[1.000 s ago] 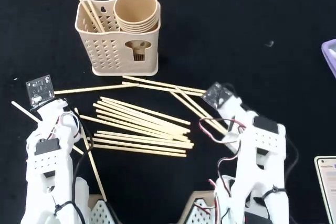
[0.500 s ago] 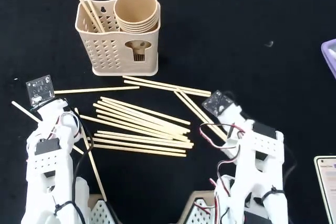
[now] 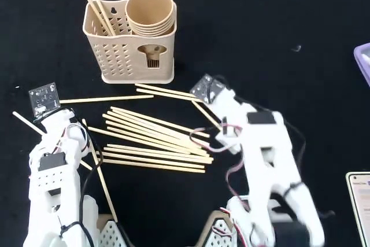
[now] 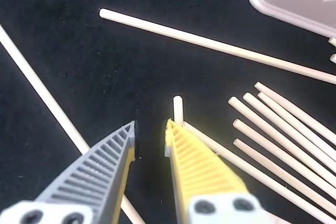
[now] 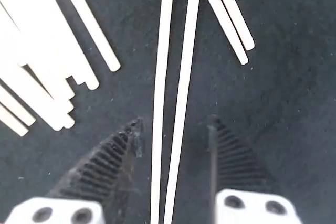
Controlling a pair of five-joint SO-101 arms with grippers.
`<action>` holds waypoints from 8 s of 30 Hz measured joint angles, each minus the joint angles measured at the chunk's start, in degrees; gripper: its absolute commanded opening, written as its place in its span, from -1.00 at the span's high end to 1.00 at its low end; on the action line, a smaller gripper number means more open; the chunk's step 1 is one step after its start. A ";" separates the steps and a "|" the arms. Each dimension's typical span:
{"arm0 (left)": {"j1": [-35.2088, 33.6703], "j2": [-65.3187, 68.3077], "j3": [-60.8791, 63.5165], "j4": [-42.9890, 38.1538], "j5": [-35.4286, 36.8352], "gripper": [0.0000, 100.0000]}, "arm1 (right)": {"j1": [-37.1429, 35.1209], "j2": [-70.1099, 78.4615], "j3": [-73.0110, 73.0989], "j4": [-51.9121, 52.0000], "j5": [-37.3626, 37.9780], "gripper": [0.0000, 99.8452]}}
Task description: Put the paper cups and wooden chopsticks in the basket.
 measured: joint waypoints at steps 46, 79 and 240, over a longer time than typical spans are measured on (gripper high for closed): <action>0.00 0.00 0.00 0.00 0.00 0.79 | -3.34 -8.88 -4.84 10.02 -1.32 0.98; 0.00 0.00 0.00 0.00 0.00 0.79 | -0.79 21.19 -6.95 -6.51 5.63 0.98; 1.32 0.00 1.05 0.00 0.00 0.79 | -11.16 -3.52 -0.09 -2.11 5.89 0.65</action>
